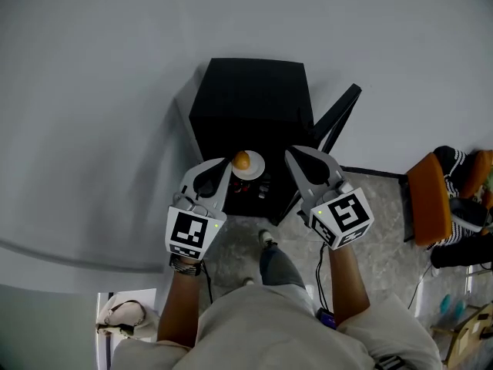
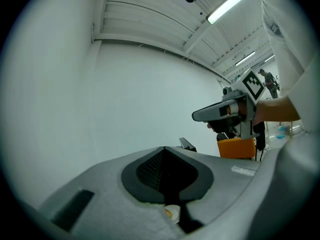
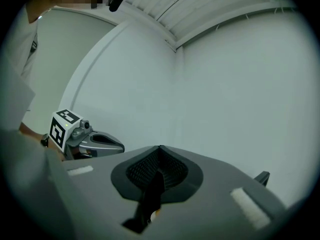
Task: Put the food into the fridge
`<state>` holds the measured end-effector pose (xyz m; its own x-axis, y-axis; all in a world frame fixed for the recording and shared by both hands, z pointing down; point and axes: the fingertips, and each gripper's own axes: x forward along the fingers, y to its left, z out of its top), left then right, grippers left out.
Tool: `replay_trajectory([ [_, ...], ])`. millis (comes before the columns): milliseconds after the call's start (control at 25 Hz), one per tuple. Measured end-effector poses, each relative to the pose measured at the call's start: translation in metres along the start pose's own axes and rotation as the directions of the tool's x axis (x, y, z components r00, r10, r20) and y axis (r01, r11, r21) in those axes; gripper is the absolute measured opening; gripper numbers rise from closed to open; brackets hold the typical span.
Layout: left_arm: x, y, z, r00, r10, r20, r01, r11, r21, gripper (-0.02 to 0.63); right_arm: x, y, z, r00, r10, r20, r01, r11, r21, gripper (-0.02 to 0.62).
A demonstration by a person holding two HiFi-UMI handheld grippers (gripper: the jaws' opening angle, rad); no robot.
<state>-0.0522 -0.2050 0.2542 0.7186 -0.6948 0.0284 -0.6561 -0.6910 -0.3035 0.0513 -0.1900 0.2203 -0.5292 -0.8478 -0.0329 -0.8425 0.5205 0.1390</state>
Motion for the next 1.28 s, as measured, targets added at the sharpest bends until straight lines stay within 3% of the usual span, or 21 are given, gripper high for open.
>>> replay_trajectory([
  [360,-0.010,-0.001,0.020,1.000,0.000,0.022,-0.001,0.999,0.048,0.002,-0.007,0.011,0.007,1.000,-0.005,-0.014,0.005,1.000,-0.021,0.005],
  [1280,-0.018,-0.007,0.012,1.000,-0.008,0.007,0.008,0.999,0.032,0.002,-0.007,0.024,-0.005,0.998,0.019,-0.053,-0.020,0.999,-0.029,0.006],
])
